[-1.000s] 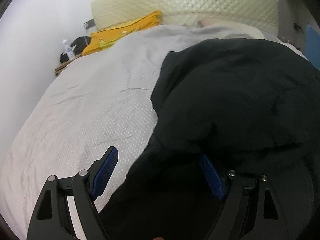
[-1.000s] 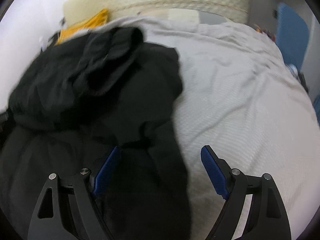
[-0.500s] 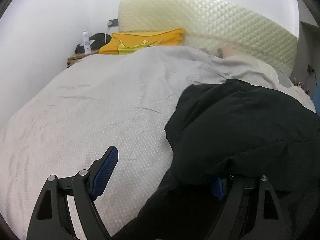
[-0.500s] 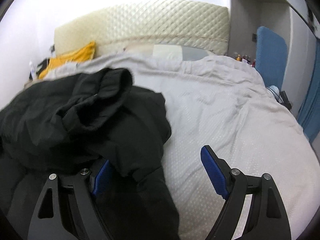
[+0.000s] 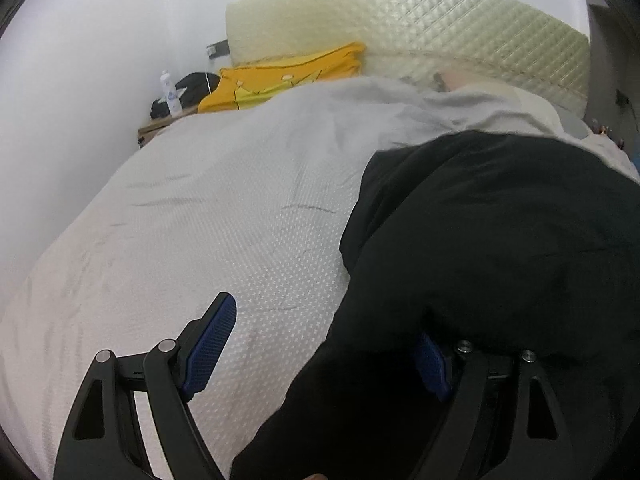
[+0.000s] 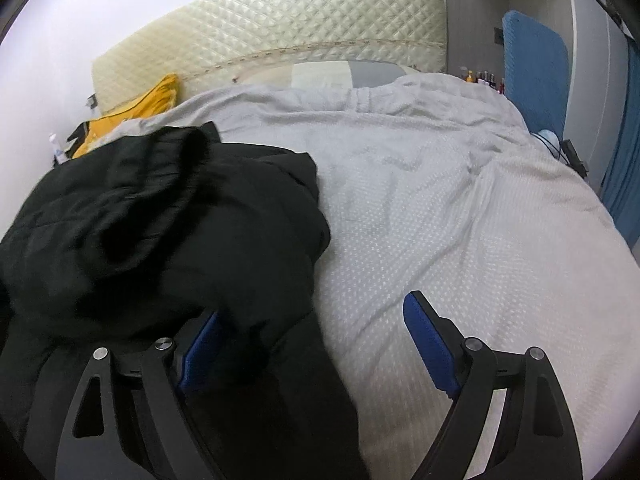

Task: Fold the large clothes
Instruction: 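Fold the hem over toward the collar and release with the left tool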

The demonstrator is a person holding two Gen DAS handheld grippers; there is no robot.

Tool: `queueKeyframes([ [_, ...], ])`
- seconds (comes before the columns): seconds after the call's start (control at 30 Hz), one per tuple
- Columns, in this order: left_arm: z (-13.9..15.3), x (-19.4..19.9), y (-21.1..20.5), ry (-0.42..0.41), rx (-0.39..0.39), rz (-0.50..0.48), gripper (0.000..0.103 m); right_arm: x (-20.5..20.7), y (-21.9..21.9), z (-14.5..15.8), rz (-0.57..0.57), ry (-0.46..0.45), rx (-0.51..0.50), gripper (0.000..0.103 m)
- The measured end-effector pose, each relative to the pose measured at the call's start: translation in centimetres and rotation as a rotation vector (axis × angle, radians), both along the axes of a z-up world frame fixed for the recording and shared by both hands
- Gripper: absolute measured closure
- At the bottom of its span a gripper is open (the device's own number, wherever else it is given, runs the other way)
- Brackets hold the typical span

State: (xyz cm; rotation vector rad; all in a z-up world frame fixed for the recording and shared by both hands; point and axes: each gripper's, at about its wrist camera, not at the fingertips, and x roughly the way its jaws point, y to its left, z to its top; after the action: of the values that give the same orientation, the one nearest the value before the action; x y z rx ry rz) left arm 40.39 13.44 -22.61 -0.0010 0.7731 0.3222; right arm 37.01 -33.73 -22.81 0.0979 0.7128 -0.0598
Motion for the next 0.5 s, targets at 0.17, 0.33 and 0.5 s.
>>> queueKeyframes([
  [0.17,5.4,-3.4,-1.3,-0.081,-0.035,-0.031,0.02,-4.0,1.7,4.4,0.031,-0.066,0.017,0.018],
  [0.33,13.0,-6.8,-3.3,-0.191,-0.082,-0.098,0.02,-7.5,3.2,11.7,0.054,-0.184,0.02,0.017],
  [0.5,22.0,-10.0,-4.3,-0.285,-0.11,-0.137,0.02,-10.7,4.1,19.3,0.051,-0.277,0.027,0.017],
])
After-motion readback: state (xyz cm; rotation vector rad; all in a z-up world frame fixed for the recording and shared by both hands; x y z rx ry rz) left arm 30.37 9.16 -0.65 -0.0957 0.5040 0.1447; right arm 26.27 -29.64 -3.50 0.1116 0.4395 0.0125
